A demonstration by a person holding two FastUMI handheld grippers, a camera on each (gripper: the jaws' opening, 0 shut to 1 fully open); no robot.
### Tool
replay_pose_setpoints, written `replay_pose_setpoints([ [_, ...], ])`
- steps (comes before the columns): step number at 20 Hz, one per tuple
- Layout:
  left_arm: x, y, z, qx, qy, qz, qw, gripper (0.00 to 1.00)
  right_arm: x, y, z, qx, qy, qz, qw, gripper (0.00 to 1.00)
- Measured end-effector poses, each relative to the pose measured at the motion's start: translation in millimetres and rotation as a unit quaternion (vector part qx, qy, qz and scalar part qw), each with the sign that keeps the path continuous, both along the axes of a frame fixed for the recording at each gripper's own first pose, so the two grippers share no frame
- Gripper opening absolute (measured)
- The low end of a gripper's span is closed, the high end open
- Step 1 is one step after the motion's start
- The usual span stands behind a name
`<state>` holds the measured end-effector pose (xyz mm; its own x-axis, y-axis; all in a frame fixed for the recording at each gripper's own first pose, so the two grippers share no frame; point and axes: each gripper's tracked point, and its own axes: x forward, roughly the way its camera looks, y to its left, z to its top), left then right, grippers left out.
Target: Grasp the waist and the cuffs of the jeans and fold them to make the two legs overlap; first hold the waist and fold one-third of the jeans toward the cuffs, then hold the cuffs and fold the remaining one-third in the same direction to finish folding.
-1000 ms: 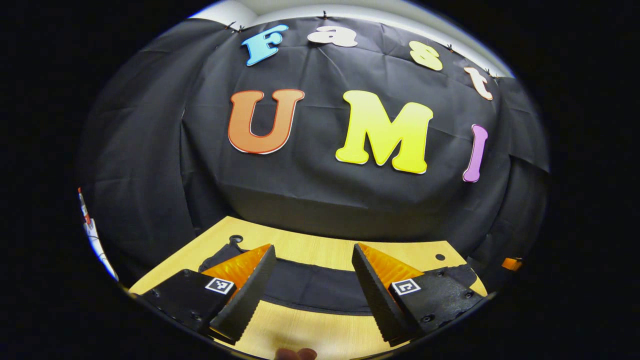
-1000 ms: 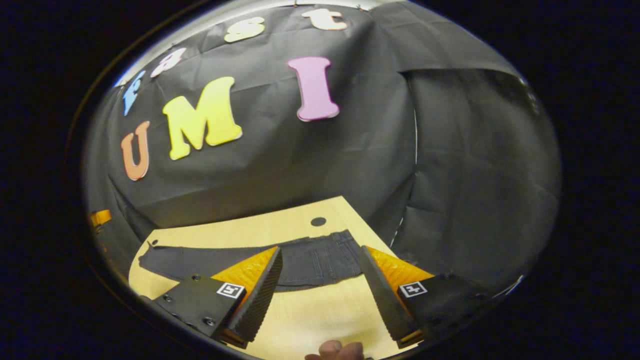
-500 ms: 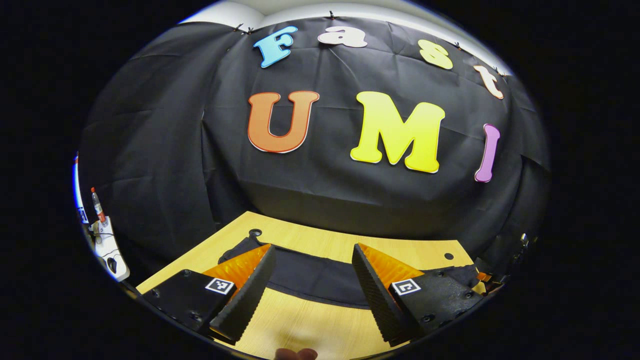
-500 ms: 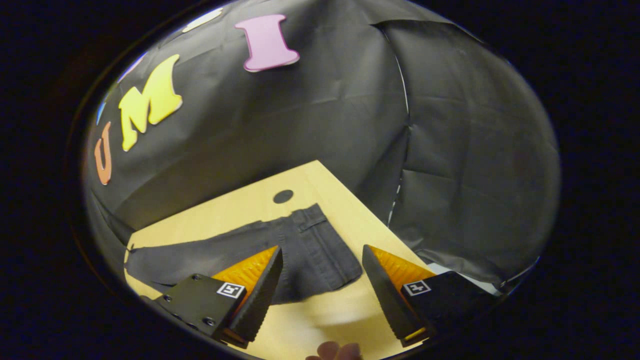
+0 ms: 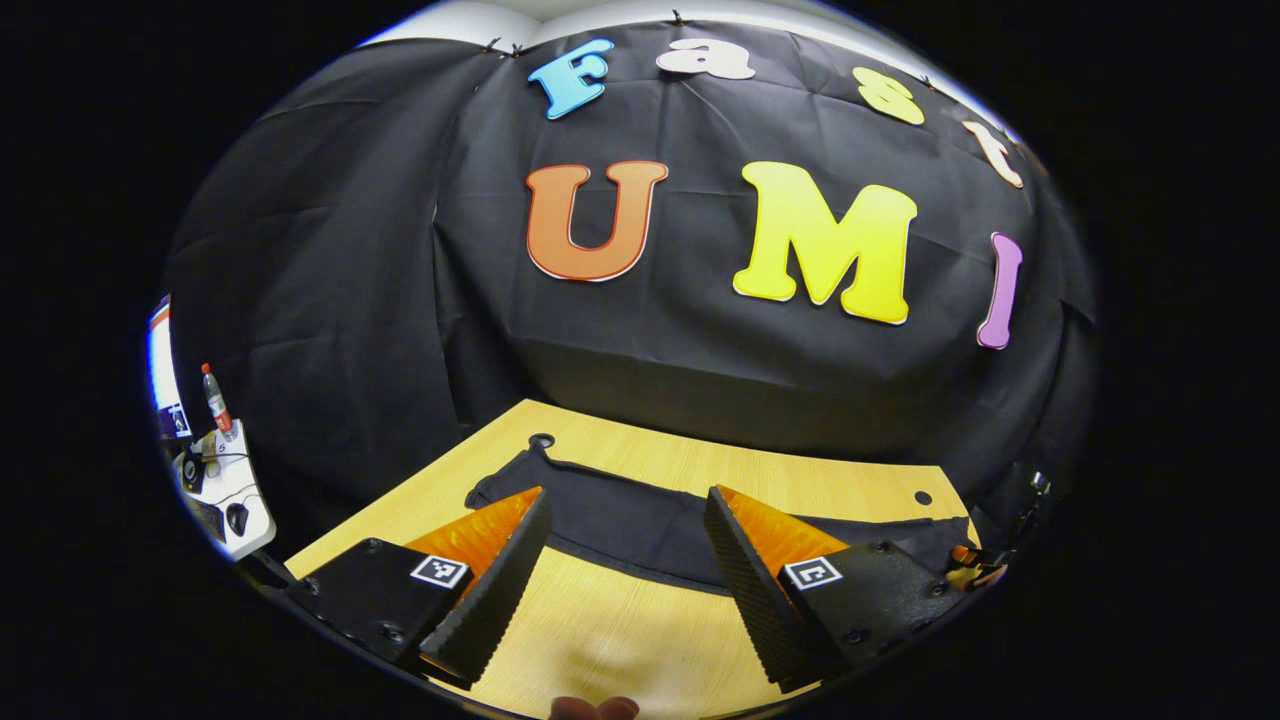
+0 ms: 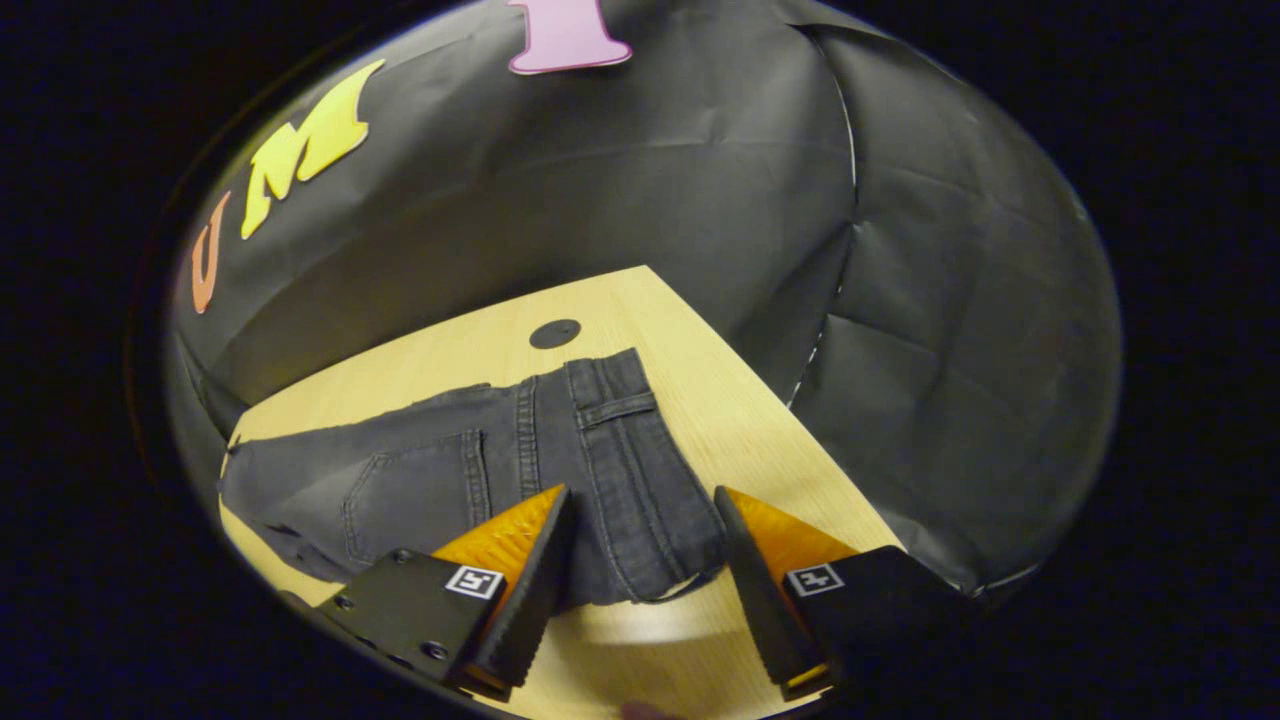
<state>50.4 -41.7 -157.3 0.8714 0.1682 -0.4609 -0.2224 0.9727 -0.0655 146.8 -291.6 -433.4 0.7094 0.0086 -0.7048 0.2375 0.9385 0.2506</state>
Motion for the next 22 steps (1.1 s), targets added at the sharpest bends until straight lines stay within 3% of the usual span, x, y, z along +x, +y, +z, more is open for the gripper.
replay_pose_setpoints([
  [3, -0.8, 4.9, 0.0, -0.006, -0.004, 0.003, 1.000, 0.99, -2.5, -3.5, 3.8, 0.002, 0.023, -0.001, 1.000, 0.33],
  [6, -3.7, 12.5, 3.0, -0.003, -0.013, 0.004, 1.000, 0.99, -2.0, -1.3, 20.7, 0.026, 0.041, -0.016, 0.999, 0.05],
  [8, -4.9, 19.9, 0.0, -0.008, -0.016, 0.006, 1.000, 0.99, 2.1, -3.9, 33.0, 0.007, 0.035, -0.003, 0.999, 0.01],
  [9, -5.8, 23.6, -2.0, -0.014, -0.018, 0.008, 1.000, 0.99, 3.8, -2.3, 46.7, -0.002, 0.027, 0.005, 1.000, 0.05],
  [12, -9.0, 38.1, -4.6, -0.023, -0.027, 0.016, 0.999, 0.99, 6.5, 23.2, 108.9, -0.008, -0.008, 0.027, 1.000, 0.01],
  [18, -17.5, 77.3, -12.9, -0.024, -0.038, 0.028, 0.999, 0.99, 19.1, 140.1, 213.6, 0.000, -0.065, 0.104, 0.992, 0.05],
  [22, -29.0, 105.9, -13.9, -0.014, -0.045, 0.035, 0.998, 0.99, 24.3, 234.5, 250.3, 0.016, -0.082, 0.152, 0.985, 0.05],
])
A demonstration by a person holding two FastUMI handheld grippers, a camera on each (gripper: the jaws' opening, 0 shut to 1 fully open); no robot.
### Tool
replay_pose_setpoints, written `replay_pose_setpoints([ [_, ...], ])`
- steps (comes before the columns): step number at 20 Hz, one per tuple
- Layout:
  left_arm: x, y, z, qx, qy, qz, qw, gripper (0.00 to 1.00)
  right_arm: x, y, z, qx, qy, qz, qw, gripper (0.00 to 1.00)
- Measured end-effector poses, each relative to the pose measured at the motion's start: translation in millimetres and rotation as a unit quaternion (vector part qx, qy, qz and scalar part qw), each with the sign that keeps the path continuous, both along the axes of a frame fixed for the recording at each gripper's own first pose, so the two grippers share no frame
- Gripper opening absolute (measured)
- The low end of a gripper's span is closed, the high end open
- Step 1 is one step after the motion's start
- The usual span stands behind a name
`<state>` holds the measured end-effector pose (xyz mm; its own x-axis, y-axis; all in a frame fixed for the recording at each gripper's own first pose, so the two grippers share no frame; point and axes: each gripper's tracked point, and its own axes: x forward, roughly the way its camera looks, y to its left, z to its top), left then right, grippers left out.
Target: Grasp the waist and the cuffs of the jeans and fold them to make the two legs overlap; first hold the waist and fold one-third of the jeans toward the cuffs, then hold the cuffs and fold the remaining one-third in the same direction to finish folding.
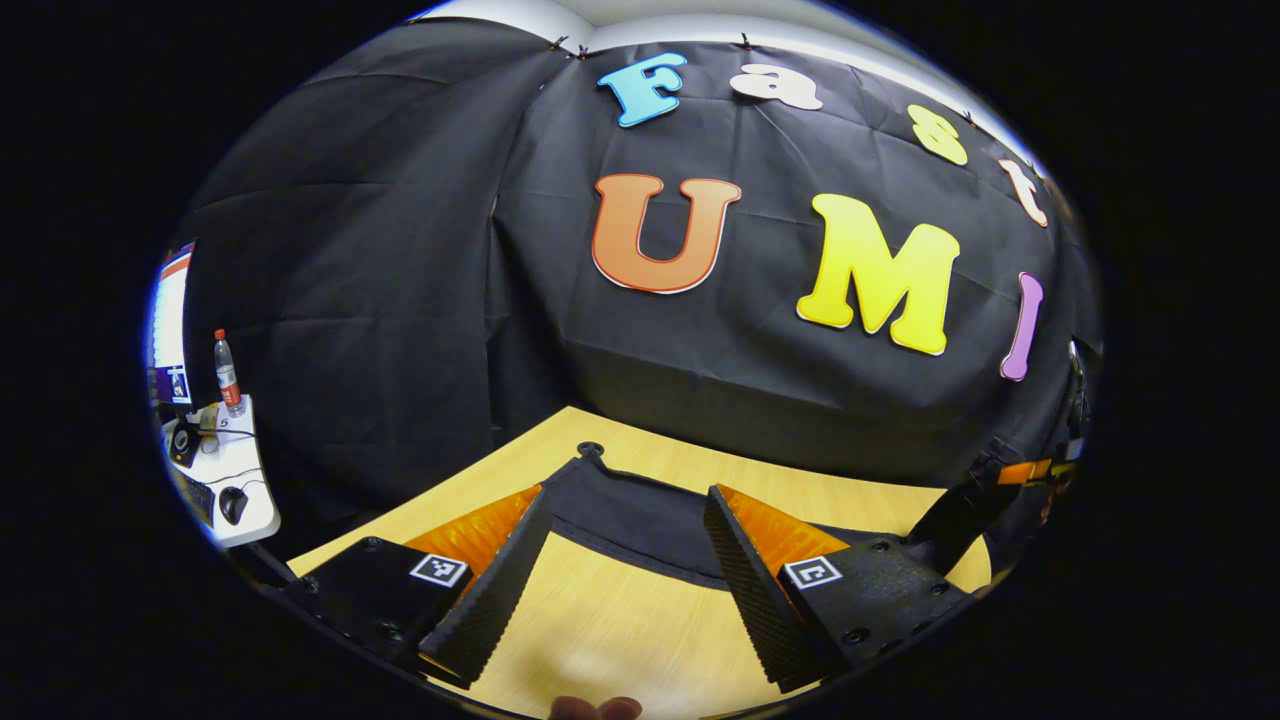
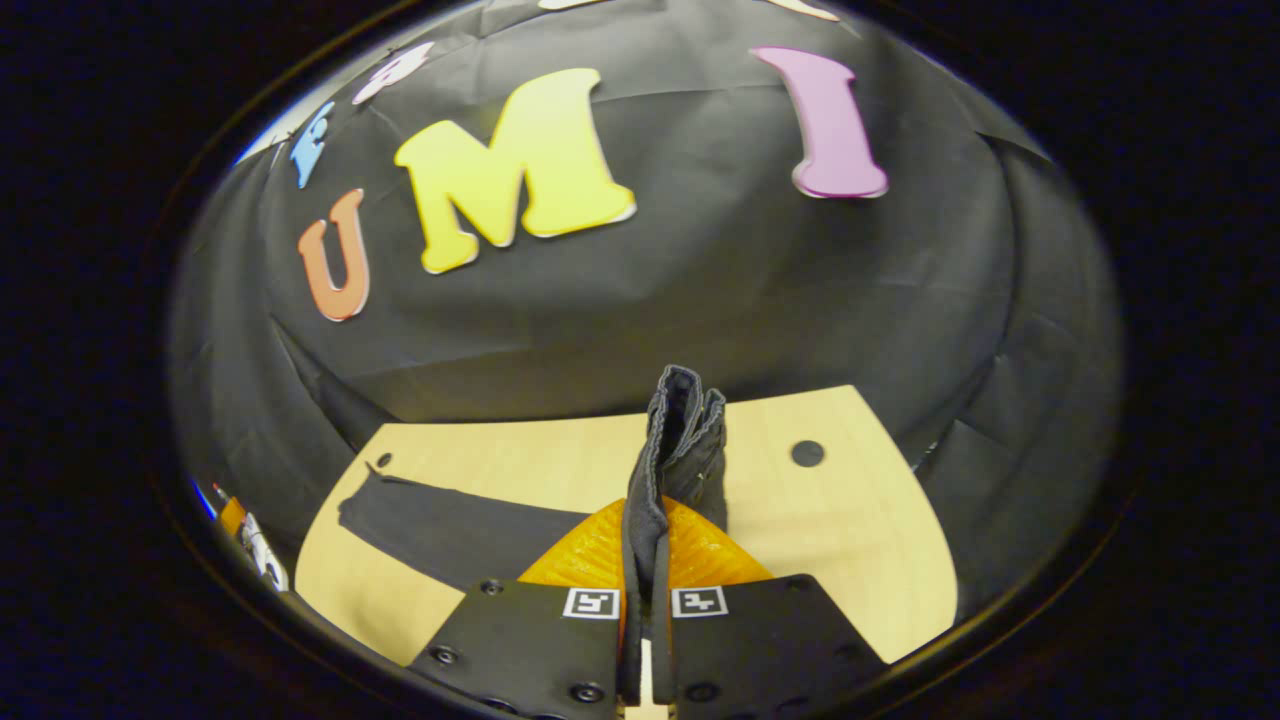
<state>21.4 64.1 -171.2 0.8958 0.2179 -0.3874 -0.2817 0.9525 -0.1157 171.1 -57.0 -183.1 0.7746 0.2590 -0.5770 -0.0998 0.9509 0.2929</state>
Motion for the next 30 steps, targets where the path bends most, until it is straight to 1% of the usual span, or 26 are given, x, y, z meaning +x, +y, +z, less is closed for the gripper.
replay_pose_setpoints([
  [4, -13.5, 25.8, 0.4, 0.009, -0.002, 0.008, 1.000, 0.99, 9.4, 95.4, 9.0, 0.002, -0.011, 0.050, 0.999, 0.05],
  [7, -28.6, 44.5, -3.5, 0.008, 0.002, 0.016, 1.000, 0.99, 10.5, 166.0, -1.2, 0.005, -0.006, 0.087, 0.996, 0.05],
  [9, -37.8, 54.7, -6.0, 0.005, 0.006, 0.023, 1.000, 0.99, 10.3, 211.0, -21.0, -0.004, 0.003, 0.112, 0.994, 0.05],
  [10, -40.3, 59.1, -6.6, 0.004, 0.008, 0.026, 1.000, 0.99, 9.7, 231.7, -35.1, -0.013, 0.010, 0.123, 0.992, 0.00],
  [11, -44.0, 63.3, -8.9, 0.001, 0.010, 0.030, 1.000, 0.99, 10.1, 248.6, -53.5, -0.024, 0.018, 0.130, 0.991, 0.05],
  [14, -52.0, 74.5, -18.3, -0.007, 0.017, 0.037, 0.999, 0.99, 10.7, 284.8, -107.8, -0.064, 0.045, 0.137, 0.987, 0.05],
  [15, -54.0, 78.5, -21.3, -0.007, 0.021, 0.040, 0.999, 0.99, 10.3, 293.9, -126.6, -0.086, 0.046, 0.142, 0.985, 0.05],
  [17, -59.4, 82.9, -29.7, -0.013, 0.032, 0.042, 0.999, 0.99, 6.0, 312.3, -160.7, -0.128, 0.053, 0.157, 0.978, 0.05],
  [18, -62.7, 84.6, -32.8, -0.016, 0.036, 0.043, 0.998, 0.99, 4.4, 320.6, -169.7, -0.150, 0.052, 0.165, 0.973, 0.05],
  [19, -64.7, 86.5, -34.7, -0.016, 0.039, 0.044, 0.998, 0.99, 2.8, 326.2, -178.2, -0.172, 0.045, 0.171, 0.969, 0.00],
  [20, -66.3, 88.6, -36.1, -0.014, 0.042, 0.045, 0.998, 0.99, 1.0, 332.0, -183.3, -0.186, 0.040, 0.177, 0.966, 0.05],
  [21, -67.4, 90.7, -37.4, -0.012, 0.044, 0.045, 0.998, 0.99, -1.5, 333.9, -186.0, -0.190, 0.036, 0.182, 0.964, 0.09],
  [22, -67.8, 94.0, -37.9, -0.012, 0.044, 0.046, 0.998, 0.99, -3.0, 336.6, -185.9, -0.187, 0.036, 0.187, 0.964, 0.13],
  [23, -67.1, 96.6, -37.9, -0.011, 0.042, 0.047, 0.998, 0.99, -4.9, 337.9, -185.2, -0.183, 0.039, 0.191, 0.964, 0.21],
  [25, -65.1, 100.6, -36.4, -0.015, 0.039, 0.049, 0.998, 0.99, -7.4, 345.4, -184.2, -0.167, 0.048, 0.199, 0.965, 0.27],
  [26, -63.8, 101.2, -38.8, -0.018, 0.040, 0.049, 0.998, 0.99, -13.5, 351.9, -182.8, -0.145, 0.054, 0.204, 0.967, 0.46],
  [27, -63.6, 102.0, -40.8, -0.018, 0.040, 0.048, 0.998, 0.99, -16.5, 355.8, -181.1, -0.129, 0.058, 0.205, 0.968, 0.61],
  [29, -63.5, 108.2, -43.4, -0.017, 0.042, 0.049, 0.998, 0.99, -21.0, 358.7, -169.7, -0.116, 0.048, 0.209, 0.970, 0.93],
  [30, -62.0, 108.7, -44.8, -0.018, 0.041, 0.049, 0.998, 0.99, -24.8, 358.5, -159.0, -0.108, 0.043, 0.212, 0.970, 0.94],
])
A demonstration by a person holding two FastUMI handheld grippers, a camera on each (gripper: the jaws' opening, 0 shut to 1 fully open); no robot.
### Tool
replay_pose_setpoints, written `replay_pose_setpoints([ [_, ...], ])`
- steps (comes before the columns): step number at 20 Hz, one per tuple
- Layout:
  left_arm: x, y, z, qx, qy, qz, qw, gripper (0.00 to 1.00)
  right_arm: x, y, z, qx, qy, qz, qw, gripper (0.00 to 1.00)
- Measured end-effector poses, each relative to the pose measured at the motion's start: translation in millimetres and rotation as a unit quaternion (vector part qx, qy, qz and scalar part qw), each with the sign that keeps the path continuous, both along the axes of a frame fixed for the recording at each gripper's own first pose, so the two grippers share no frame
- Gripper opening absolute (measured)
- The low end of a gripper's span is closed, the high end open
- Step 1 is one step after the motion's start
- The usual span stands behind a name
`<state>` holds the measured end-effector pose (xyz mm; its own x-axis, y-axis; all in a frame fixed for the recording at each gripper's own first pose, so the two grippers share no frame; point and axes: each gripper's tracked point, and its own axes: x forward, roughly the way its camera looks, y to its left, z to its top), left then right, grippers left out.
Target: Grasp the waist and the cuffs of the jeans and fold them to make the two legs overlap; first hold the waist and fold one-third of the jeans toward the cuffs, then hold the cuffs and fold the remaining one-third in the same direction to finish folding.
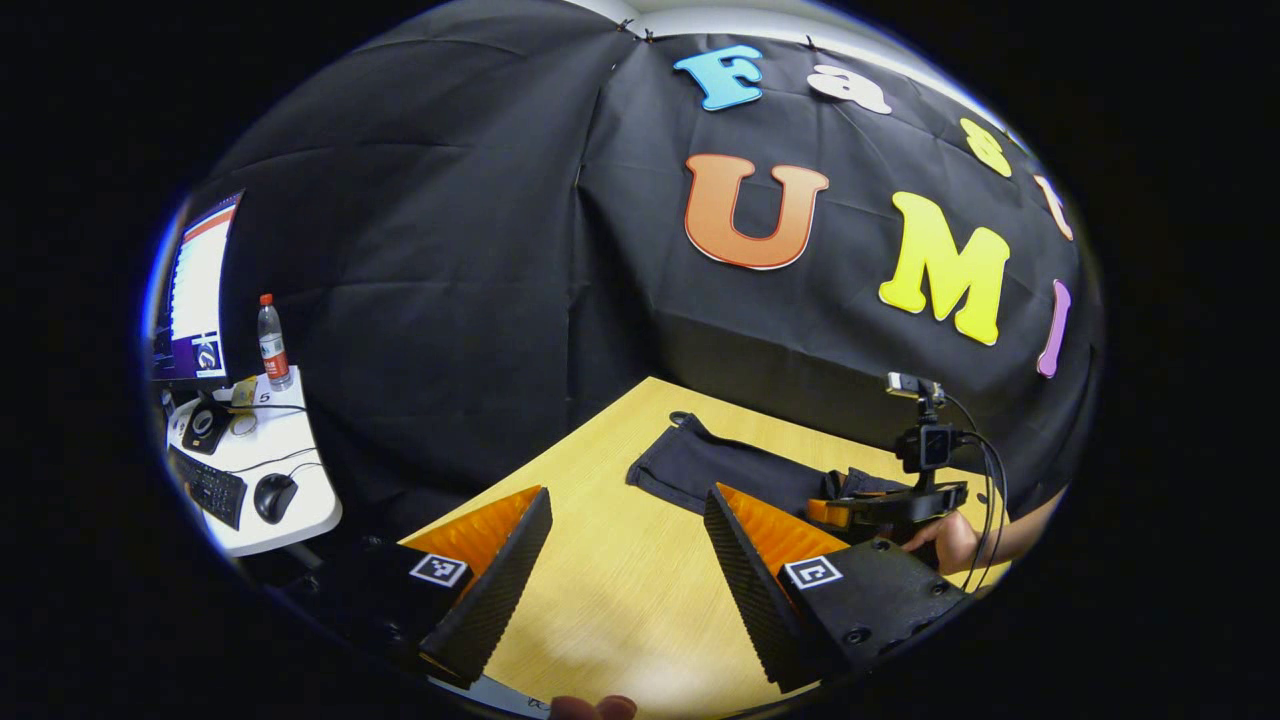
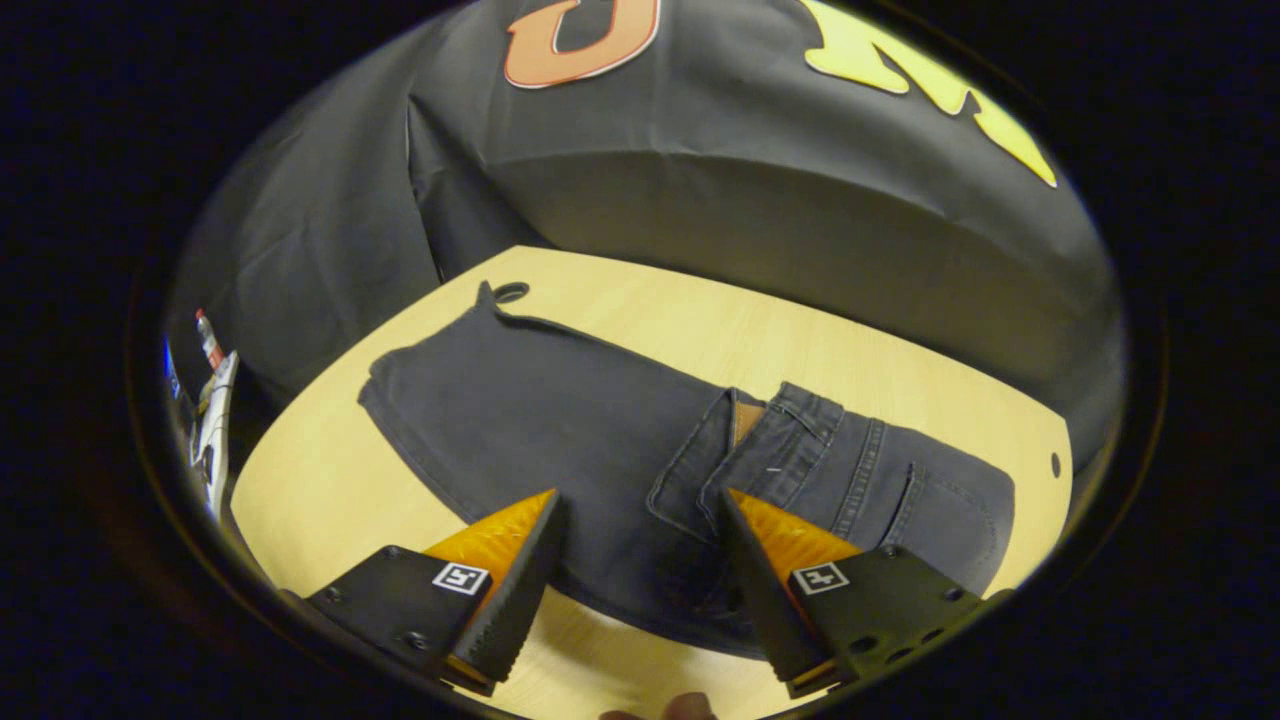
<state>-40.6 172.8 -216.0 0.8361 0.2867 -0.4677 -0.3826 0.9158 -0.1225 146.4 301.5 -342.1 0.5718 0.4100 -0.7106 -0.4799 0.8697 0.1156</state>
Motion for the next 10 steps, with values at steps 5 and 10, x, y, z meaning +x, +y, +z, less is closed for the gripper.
replay_pose_setpoints([
  [5, 22.9, 3.7, -5.9, -0.028, -0.025, -0.022, 0.999, 0.99, -28.5, -13.9, 73.9, 0.058, -0.020, 0.029, 0.998, 0.94],
  [10, 59.6, -5.6, -52.8, -0.161, -0.032, -0.046, 0.985, 0.99, -57.4, -93.8, 137.7, 0.067, -0.040, 0.020, 0.997, 0.94],
])
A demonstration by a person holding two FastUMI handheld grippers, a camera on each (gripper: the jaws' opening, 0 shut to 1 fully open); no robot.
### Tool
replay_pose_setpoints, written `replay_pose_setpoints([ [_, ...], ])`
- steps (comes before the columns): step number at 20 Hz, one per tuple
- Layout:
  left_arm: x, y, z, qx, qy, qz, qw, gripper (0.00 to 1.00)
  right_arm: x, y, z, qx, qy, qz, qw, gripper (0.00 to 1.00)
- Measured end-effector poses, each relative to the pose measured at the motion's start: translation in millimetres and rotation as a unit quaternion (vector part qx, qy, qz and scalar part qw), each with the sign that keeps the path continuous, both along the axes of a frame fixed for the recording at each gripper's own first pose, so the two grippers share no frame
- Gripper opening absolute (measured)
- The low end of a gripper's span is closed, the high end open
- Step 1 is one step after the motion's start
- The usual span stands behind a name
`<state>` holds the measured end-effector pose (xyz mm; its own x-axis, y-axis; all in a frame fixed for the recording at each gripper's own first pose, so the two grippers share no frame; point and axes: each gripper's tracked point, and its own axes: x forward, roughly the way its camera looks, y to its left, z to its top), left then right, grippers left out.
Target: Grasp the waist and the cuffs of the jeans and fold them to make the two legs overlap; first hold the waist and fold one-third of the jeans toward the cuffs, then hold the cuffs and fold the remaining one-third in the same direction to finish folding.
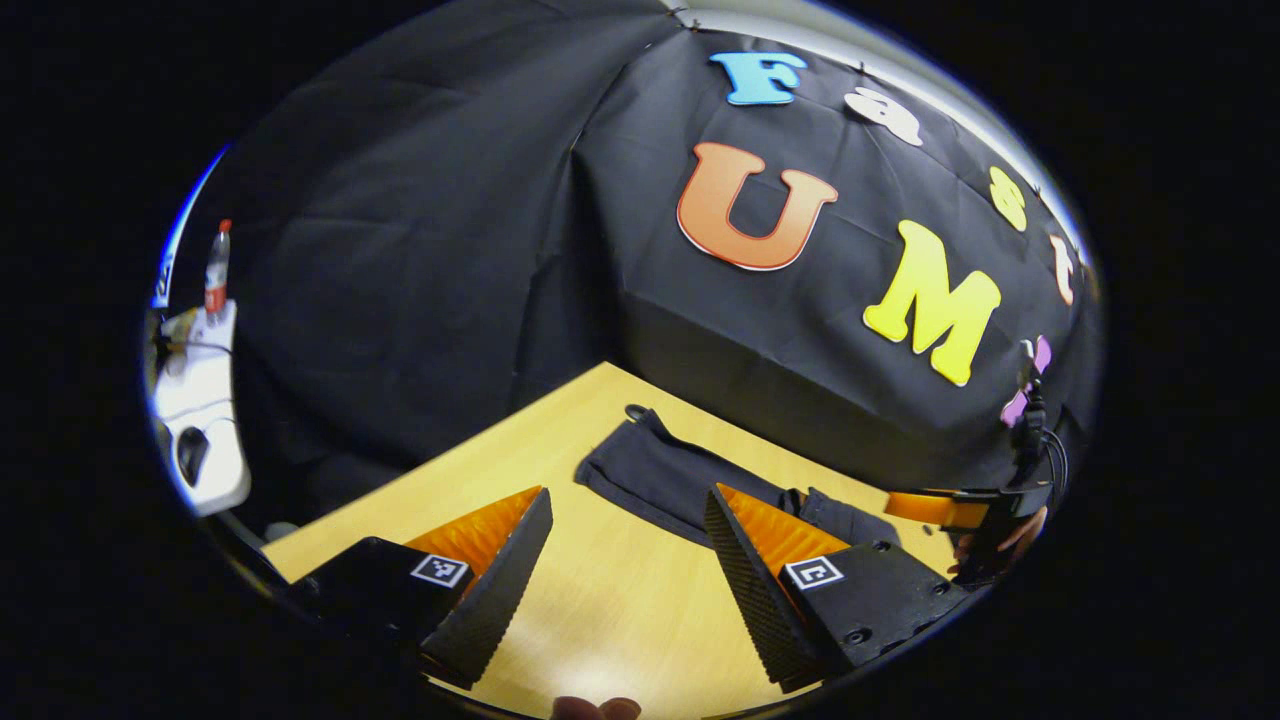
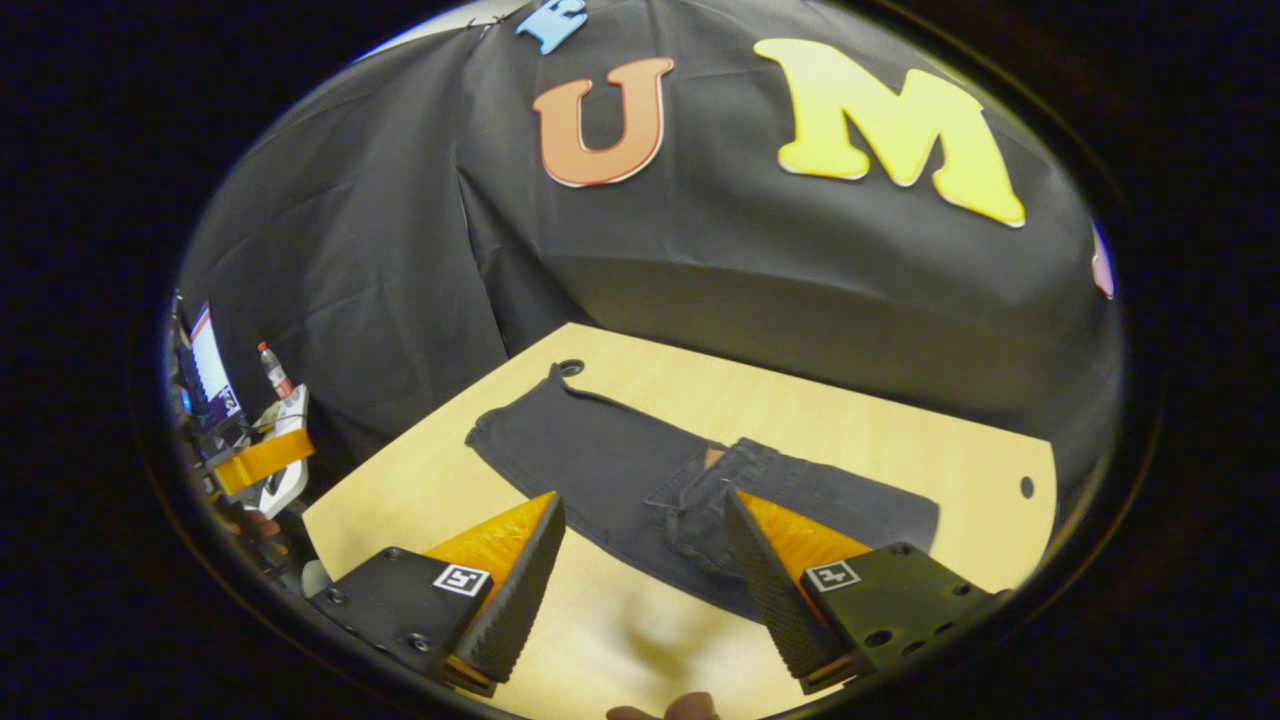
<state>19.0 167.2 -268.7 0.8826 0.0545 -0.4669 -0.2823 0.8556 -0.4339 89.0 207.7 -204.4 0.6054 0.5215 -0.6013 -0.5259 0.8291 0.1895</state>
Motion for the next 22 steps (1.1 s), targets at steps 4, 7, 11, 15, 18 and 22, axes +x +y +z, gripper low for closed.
replay_pose_setpoints([
  [4, 33.8, -2.1, -56.3, -0.186, 0.012, 0.027, 0.982, 0.99, -11.3, -84.4, 28.3, -0.010, 0.000, -0.059, 0.998, 0.98],
  [7, 67.5, 5.7, -82.2, -0.303, 0.012, 0.069, 0.951, 0.99, -19.6, -147.4, 30.6, -0.036, 0.004, -0.110, 0.993, 0.98],
  [11, 100.0, 19.7, -113.3, -0.386, 0.035, 0.117, 0.914, 0.99, -29.2, -200.0, 23.5, -0.046, 0.024, -0.171, 0.984, 0.94],
  [15, 121.6, 33.1, -142.0, -0.431, 0.069, 0.173, 0.883, 0.98, -30.8, -218.9, 15.7, -0.047, 0.034, -0.200, 0.978, 0.94],
  [18, 142.0, 30.2, -153.1, -0.426, 0.082, 0.176, 0.883, 0.93, -29.8, -220.7, 13.2, -0.044, 0.038, -0.209, 0.976, 0.98],
  [22, 166.8, 30.9, -154.9, -0.428, 0.075, 0.171, 0.884, 0.88, -30.9, -227.1, 12.7, -0.044, 0.041, -0.214, 0.975, 0.94],
])
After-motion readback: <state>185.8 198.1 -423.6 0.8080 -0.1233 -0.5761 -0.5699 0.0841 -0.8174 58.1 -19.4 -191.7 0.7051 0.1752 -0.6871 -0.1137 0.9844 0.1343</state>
